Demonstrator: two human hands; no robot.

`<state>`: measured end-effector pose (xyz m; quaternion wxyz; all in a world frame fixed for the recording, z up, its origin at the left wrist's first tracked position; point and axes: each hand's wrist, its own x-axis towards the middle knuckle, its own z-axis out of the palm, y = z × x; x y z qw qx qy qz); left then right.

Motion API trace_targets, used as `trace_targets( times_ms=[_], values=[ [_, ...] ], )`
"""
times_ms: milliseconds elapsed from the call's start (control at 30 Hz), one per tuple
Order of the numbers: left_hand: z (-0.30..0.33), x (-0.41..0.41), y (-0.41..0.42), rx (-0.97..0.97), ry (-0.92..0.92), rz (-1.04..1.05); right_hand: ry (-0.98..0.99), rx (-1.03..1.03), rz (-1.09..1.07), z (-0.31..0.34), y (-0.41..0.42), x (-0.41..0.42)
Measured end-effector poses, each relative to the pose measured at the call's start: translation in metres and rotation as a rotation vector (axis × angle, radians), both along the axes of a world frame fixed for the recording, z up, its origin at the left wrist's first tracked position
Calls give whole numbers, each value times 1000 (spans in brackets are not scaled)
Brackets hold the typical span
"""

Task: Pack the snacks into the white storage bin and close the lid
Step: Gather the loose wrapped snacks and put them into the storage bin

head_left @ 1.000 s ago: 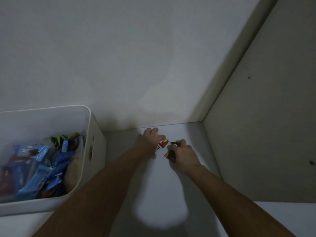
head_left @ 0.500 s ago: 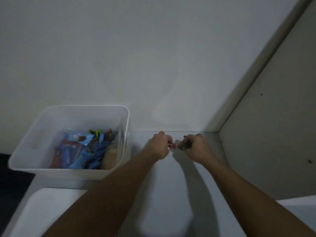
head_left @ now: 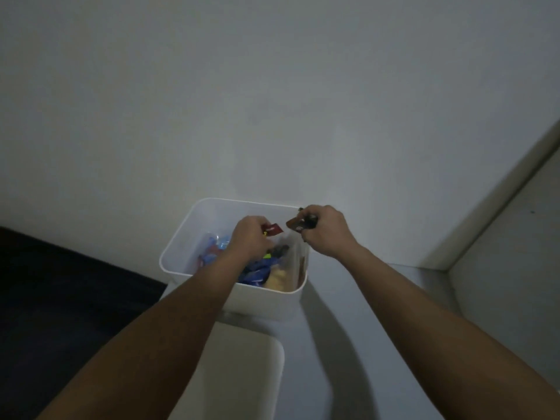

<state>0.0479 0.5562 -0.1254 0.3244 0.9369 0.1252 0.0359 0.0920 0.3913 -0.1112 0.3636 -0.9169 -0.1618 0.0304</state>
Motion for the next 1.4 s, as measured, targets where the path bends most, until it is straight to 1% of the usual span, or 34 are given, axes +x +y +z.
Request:
trace_targets(
  times_ms=[133, 233, 333, 400, 433, 533, 567, 633, 733, 767, 867, 933, 1000, 1133, 1200, 1267, 1333, 1400],
  values=[
    [-24, -15, 37, -57, 67, 77, 39, -22, 80, -12, 44, -5],
    [-48, -18, 57, -167, 137, 52, 56, -44, 114, -19, 68, -3],
    [-71, -16, 80, -146, 138, 51, 101, -105, 142, -24, 80, -2],
    [-65, -22, 91, -90, 66, 73, 120, -127, 132, -32, 84, 1],
    [-60, -26, 95, -30, 19, 72, 123, -142, 121, -36, 87, 2],
    [-59, -38, 111, 285, -54, 77, 128, -189, 118, -48, 96, 3],
    [-64, -42, 116, 353, -60, 87, 115, -214, 147, -51, 100, 3],
    [-78, -50, 121, 387, -115, 108, 92, -271, 230, -56, 113, -1],
    [-90, -54, 122, 294, -279, 113, 77, -331, 329, -61, 136, -4],
    [-88, -54, 120, 276, -302, 100, 72, -355, 363, -63, 144, -3],
    [-88, -54, 121, 366, -343, 96, 51, -412, 439, -67, 165, 2],
    [-88, -53, 121, 459, -250, 120, 34, -457, 460, -71, 176, 7],
    [-89, -52, 119, 542, -147, 177, -29, -585, 511, -78, 184, 13],
    [-89, -48, 119, 598, 60, 222, -91, -770, 596, -96, 193, 23],
    [-91, -47, 119, 619, 137, 206, -141, -818, 583, -99, 191, 24],
    [-91, -46, 118, 623, 169, 206, -180, -835, 512, -98, 186, 23],
    [-86, -46, 117, 634, 171, 231, -114, -829, 371, -101, 180, 24],
    [-88, -43, 116, 650, 152, 221, -7, -835, 232, -104, 173, 23]
  ],
)
